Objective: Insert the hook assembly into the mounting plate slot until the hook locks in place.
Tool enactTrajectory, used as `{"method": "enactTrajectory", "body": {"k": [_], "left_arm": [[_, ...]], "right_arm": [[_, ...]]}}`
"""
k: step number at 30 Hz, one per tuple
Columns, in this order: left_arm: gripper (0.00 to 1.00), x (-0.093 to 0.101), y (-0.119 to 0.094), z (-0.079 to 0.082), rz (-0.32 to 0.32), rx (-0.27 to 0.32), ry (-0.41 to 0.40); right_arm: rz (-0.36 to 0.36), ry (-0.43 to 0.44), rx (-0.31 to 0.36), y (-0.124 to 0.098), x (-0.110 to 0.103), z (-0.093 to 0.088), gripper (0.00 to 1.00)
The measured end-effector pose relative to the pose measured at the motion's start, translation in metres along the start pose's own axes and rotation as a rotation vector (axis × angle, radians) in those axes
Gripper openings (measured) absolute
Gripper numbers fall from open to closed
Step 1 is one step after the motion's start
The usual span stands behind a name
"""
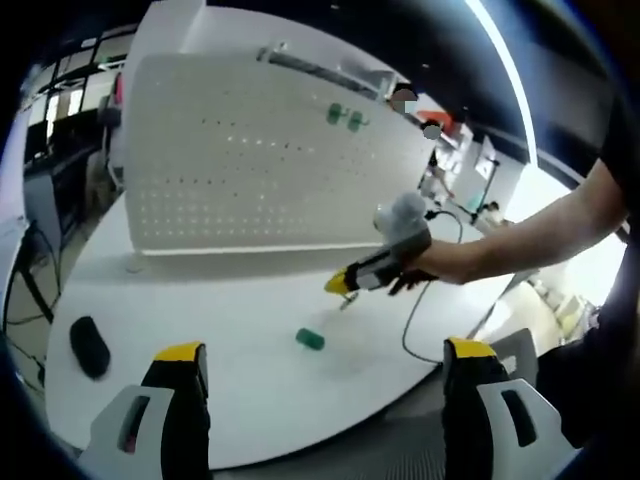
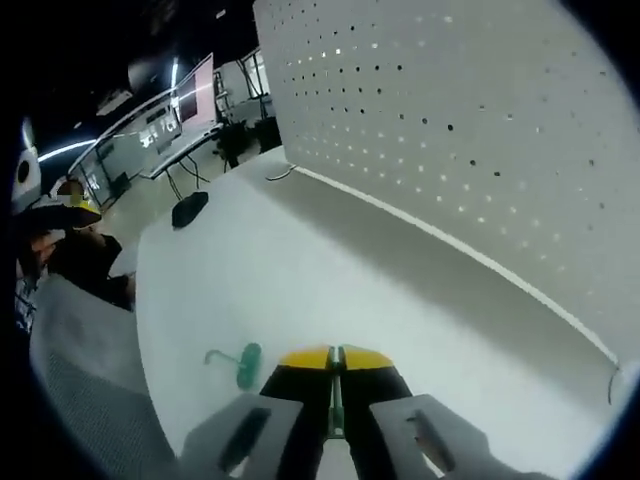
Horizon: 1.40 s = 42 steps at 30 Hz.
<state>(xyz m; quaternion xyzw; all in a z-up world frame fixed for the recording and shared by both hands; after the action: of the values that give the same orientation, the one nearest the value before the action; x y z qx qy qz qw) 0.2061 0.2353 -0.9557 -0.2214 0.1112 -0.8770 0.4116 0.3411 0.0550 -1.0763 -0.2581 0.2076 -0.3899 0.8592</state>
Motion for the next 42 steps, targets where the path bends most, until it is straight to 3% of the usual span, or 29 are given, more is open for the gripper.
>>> {"method": "enactTrajectory", "body": {"k": [5,8,17,22,28,42], "left_arm": [[0.99,0.0,0.0,-0.001,-0.002,-0.008,0.004],[0.99,-0.001,0.0,-0.001,0.0,-0.008,0.004],[0.99,0.001,0.0,-0.002,0.0,-0.015,0.005],[0.99,0.003,0.001,-0.001,0.0,-0.017,0.011],[0.99,0.004,-0.001,-0.003,0.006,-0.034,0.02],[0.99,0.0,-0.003,0.001,0.018,-0.049,0.032]], "right_arm": [[0.054,0.049,0.098,0.001,-0.01,0.004,0.0],[0.086,0.025,0.167,0.002,-0.015,0.008,0.0],[0.08,0.054,0.198,0.0,-0.019,0.007,0.0],[0.096,0.032,0.268,-0.001,-0.02,0.013,0.0],[0.077,-0.005,0.22,0.006,-0.02,-0.002,0.0],[0.038,-0.023,0.309,0.017,-0.012,0.008,0.0]]}}
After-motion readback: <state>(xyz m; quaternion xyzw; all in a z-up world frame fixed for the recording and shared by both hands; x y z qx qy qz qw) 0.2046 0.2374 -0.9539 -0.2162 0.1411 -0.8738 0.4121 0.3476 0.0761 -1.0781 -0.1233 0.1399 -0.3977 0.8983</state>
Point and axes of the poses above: the point that each gripper's makers call its tool centre point, and the gripper's own axes: y roughly forward along the fingers, x roughly to its right, z roughly out of its top, the point moved 3 cm from there along -y, roughly backward along the fingers, and after that the axes turned 7 degrees about x, right-handed, at the moved point
